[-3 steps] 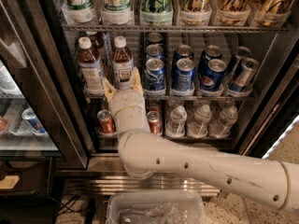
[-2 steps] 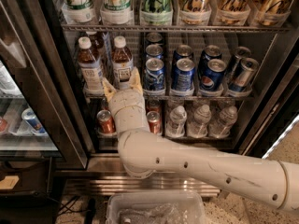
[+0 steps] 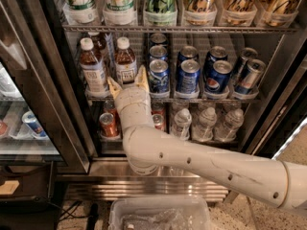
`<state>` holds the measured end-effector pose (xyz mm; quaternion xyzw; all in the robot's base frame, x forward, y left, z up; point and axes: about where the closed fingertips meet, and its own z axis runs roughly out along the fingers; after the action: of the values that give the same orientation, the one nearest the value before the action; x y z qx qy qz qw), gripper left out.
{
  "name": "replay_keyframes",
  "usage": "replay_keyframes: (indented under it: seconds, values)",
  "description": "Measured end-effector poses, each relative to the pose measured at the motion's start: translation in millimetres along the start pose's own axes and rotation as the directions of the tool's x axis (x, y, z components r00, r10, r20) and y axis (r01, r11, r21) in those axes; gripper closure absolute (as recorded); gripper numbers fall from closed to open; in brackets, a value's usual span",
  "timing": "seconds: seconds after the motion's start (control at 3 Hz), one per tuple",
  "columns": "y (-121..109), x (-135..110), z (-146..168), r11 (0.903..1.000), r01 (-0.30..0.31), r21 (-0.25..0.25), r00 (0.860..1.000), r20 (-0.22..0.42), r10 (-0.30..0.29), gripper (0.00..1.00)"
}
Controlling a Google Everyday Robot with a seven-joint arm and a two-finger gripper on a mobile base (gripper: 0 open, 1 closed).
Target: Pick blue plastic bottle from middle shelf of fridge
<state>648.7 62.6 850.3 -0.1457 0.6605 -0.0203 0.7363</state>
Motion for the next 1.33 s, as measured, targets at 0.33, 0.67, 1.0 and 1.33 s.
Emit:
replay_keyframes:
  seconds: [0.33,0.67,1.0,1.33]
  values:
    - [2.1,5.8,5.3,1.0,-0.001,-0.008,1.0,-0.01,0.001,0.28]
    - [5.5,10.9,9.5,0.9996,-0.006,-0.026,1.0,-0.02,0.006,0.47]
    - [9.7,15.2,15.1,0.9982,-0.012,-0.058,0.999,-0.032,0.01,0.7]
    - [9.7,15.2,15.1,0.9982,-0.012,-0.058,0.999,-0.032,0.01,0.94]
